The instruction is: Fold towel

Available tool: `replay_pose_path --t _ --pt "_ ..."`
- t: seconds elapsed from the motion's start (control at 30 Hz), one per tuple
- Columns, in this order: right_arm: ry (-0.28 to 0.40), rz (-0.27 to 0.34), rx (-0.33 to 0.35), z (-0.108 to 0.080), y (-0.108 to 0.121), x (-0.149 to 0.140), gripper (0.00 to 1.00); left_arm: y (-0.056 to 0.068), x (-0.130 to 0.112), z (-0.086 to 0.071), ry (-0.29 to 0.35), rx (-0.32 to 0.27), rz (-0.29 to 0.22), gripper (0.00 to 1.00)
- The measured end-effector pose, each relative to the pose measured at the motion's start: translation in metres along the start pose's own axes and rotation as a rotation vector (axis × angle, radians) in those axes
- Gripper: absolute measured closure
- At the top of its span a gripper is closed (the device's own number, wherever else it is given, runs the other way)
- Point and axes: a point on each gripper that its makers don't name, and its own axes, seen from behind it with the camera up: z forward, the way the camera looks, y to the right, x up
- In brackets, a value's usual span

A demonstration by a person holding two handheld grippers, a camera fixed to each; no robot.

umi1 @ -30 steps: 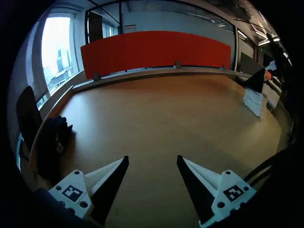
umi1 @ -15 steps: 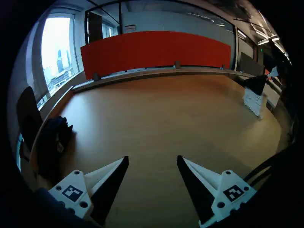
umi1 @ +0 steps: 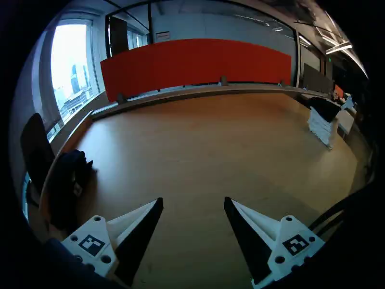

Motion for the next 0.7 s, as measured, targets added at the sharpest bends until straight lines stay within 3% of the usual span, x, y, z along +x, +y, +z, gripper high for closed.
replay_pose_path --t 0.57,0.7 --pt "-0.087 0.044 -0.024 0.014 0.008 -0.042 0.98 -0.002 0.000 -0.002 -0.004 0.003 0.006 0.06" --pt "-0.081 0.066 -0.010 0.015 0.005 -0.042 0.98 -0.002 -0.002 -0.002 -0.009 0.002 0.006 0.06"
